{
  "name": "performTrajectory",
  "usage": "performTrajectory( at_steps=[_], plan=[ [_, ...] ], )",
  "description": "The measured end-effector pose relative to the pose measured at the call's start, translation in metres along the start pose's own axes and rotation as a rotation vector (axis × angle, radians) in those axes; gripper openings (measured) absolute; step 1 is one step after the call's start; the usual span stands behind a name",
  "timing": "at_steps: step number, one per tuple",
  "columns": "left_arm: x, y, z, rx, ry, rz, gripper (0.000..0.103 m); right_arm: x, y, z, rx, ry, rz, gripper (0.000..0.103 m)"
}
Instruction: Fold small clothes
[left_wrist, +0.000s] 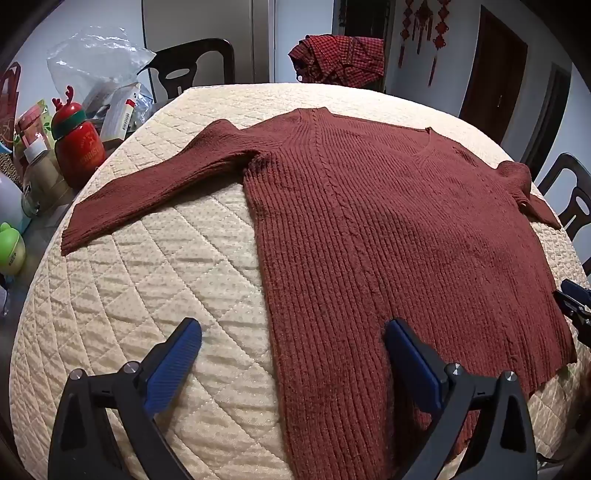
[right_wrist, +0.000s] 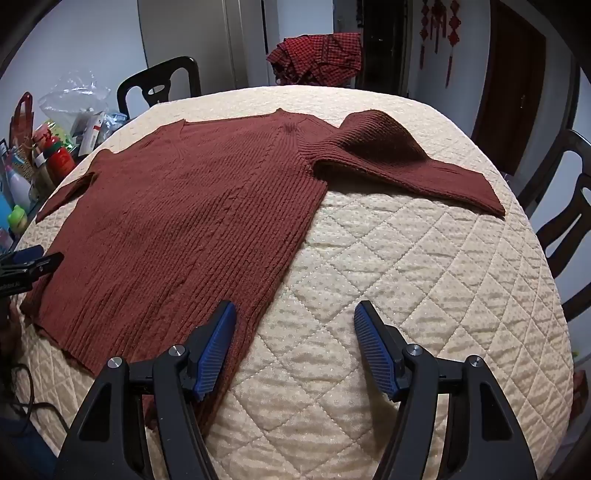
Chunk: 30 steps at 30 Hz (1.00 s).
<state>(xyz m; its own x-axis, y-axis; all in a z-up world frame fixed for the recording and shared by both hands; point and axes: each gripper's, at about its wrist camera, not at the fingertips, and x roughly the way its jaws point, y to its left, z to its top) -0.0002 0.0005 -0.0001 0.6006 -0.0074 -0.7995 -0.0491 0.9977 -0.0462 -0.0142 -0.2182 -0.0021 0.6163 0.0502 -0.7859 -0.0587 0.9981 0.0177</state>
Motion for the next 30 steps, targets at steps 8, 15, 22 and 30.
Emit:
performTrajectory(
  at_steps=[8, 15, 22, 30],
  plan=[
    [0.0034, 0.0003, 0.0010, 0.008, 0.008, 0.008, 0.102, 0.0005, -0.0001, -0.0001, -0.005, 0.000, 0.003, 0.067],
    [0.0040, -0.0011, 0.0032, 0.009, 0.007, 0.010, 0.102, 0.0043, 0.0004, -0.0035, -0.005, -0.001, 0.003, 0.067],
    [0.0038, -0.0042, 0.0039, 0.012, 0.003, 0.012, 0.102, -0.0011, 0.0010, -0.0013, -0.007, 0.003, 0.004, 0.067],
    [0.0006, -0.0024, -0.0019, 0.011, 0.001, 0.010, 0.103, -0.0008, 0.0017, -0.0002, -0.008, 0.007, 0.005, 0.067]
  ],
)
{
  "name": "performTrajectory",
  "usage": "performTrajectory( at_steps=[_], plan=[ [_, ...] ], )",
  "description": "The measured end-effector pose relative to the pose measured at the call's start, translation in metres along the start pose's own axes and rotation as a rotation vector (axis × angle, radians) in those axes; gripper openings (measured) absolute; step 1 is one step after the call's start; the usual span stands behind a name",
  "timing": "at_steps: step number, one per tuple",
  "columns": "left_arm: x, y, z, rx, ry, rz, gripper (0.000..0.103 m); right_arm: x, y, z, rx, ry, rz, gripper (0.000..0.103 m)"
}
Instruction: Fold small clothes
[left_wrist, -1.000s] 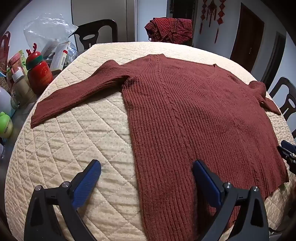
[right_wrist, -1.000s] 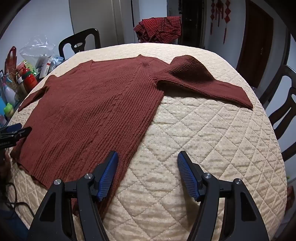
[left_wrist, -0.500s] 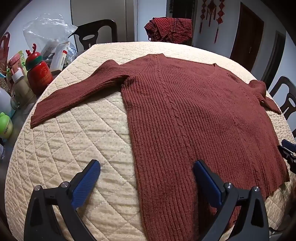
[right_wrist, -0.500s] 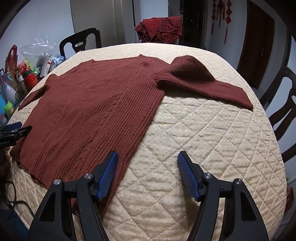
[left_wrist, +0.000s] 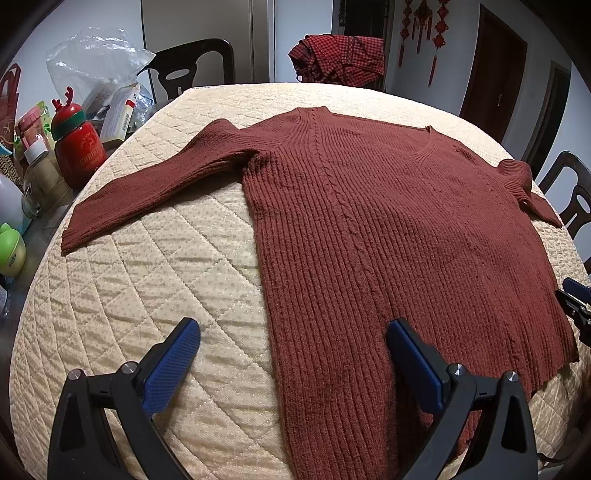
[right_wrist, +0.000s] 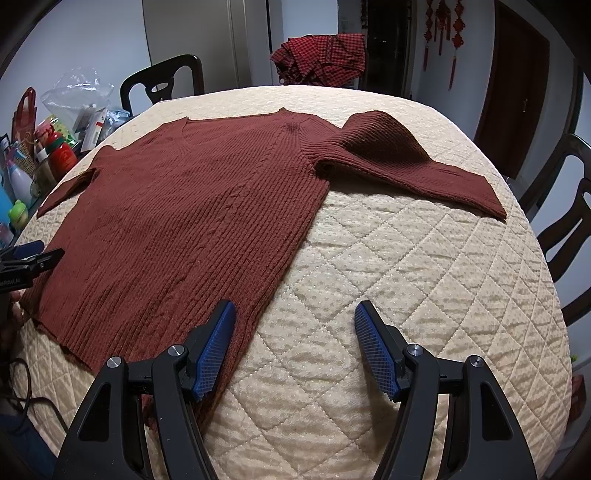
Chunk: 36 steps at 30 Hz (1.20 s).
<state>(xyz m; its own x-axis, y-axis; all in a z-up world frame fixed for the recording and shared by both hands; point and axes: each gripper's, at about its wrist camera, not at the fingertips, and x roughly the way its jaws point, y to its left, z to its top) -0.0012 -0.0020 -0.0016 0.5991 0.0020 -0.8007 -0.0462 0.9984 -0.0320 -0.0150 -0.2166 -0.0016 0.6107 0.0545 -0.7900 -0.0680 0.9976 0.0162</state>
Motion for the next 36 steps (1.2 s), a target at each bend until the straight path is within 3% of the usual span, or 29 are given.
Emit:
performTrajectory(
  at_steps=[36],
  plan=[
    [0.0014, 0.0015, 0.0008, -0.005, 0.011, 0.001, 0.102, -0.0009, 0.0004, 0.0002, 0.003, -0.004, 0.006, 0.067]
  ],
)
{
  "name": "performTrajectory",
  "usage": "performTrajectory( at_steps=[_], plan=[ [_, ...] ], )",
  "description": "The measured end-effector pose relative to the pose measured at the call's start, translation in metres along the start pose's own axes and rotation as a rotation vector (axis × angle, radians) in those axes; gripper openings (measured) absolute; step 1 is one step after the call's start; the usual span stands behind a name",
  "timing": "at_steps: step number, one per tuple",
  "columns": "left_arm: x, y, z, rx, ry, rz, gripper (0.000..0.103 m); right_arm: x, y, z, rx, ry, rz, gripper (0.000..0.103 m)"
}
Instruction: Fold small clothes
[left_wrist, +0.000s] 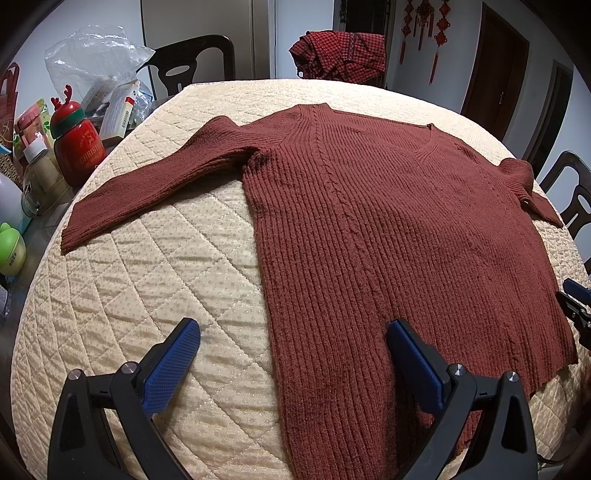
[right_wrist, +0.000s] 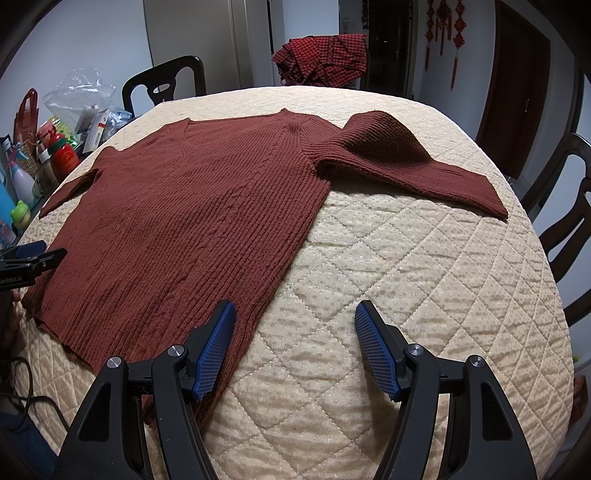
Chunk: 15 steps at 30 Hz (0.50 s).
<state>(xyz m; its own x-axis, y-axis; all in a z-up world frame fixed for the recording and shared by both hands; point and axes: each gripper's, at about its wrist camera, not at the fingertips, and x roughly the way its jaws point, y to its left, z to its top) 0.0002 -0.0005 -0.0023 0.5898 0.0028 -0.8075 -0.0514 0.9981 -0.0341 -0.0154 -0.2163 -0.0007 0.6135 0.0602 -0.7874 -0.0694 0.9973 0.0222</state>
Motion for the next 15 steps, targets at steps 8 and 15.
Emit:
performTrajectory(
  at_steps=[8, 15],
  plan=[
    [0.0003, 0.0005, -0.0031, -0.002, -0.007, 0.001, 0.103, 0.0000, -0.0001, -0.0001, 0.000, 0.000, 0.000, 0.067],
    [0.0006, 0.0004, -0.0056, 0.000, -0.003, 0.003, 0.103, 0.0000, -0.0002, 0.0002, -0.001, 0.000, 0.001, 0.067]
  ],
)
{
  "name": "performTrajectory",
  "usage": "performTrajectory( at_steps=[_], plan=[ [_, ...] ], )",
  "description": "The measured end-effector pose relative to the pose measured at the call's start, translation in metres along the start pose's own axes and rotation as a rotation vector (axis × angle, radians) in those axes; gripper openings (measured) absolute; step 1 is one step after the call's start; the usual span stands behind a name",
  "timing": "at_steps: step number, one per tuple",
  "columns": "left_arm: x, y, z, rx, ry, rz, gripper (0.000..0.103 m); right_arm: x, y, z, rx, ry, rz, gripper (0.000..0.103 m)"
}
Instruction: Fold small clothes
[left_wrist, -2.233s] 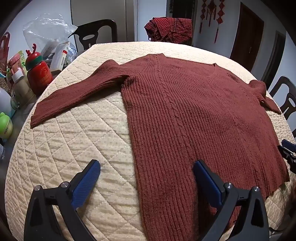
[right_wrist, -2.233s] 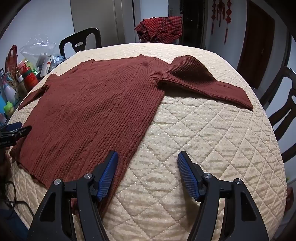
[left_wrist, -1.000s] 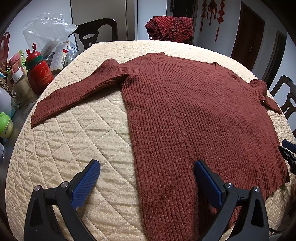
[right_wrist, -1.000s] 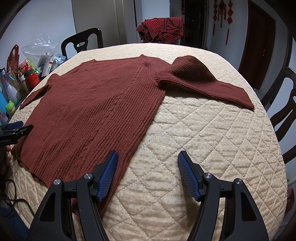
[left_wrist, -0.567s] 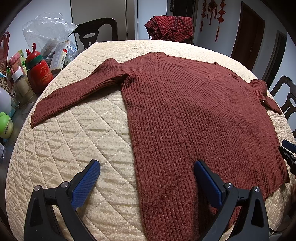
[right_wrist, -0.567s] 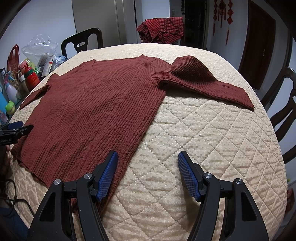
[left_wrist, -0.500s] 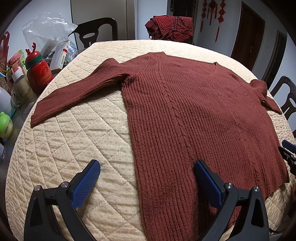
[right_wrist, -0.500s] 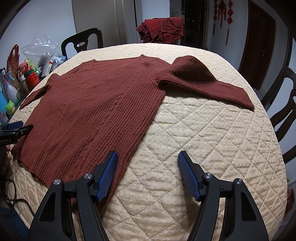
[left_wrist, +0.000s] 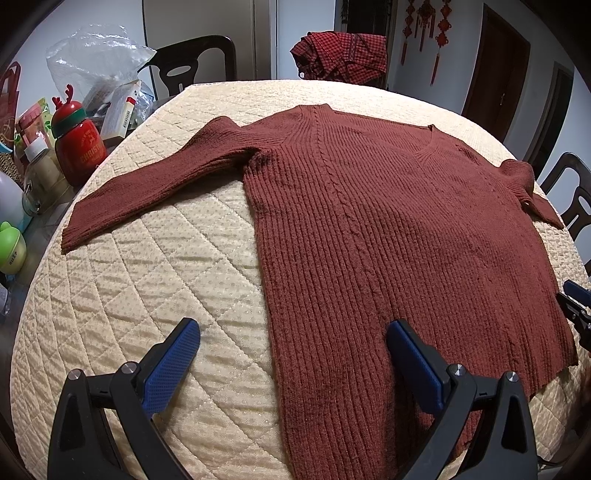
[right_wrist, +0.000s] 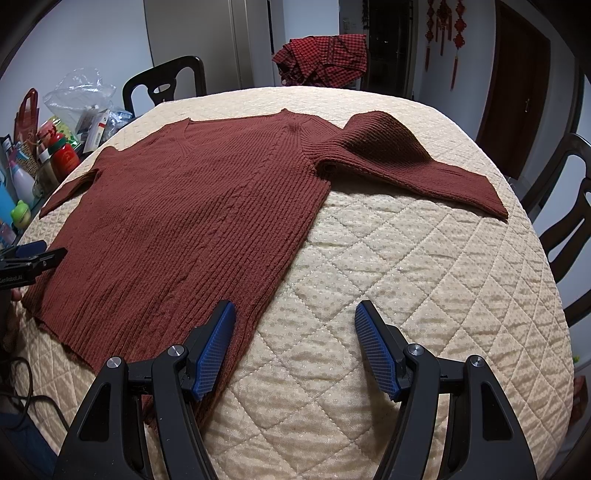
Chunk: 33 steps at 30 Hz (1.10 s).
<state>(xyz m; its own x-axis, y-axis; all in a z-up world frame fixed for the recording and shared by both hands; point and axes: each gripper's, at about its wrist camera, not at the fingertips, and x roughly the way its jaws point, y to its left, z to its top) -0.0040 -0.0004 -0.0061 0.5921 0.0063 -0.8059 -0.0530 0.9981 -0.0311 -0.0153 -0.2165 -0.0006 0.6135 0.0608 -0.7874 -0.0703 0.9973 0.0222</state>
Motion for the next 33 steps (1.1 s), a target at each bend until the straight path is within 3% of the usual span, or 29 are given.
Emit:
performTrajectory(
  at_steps=[33],
  plan=[
    [0.0010, 0.0005, 0.0021, 0.000, 0.009, 0.000, 0.103, 0.0017, -0.0002, 0.0017, 0.005, 0.021, -0.001, 0.068]
  ],
)
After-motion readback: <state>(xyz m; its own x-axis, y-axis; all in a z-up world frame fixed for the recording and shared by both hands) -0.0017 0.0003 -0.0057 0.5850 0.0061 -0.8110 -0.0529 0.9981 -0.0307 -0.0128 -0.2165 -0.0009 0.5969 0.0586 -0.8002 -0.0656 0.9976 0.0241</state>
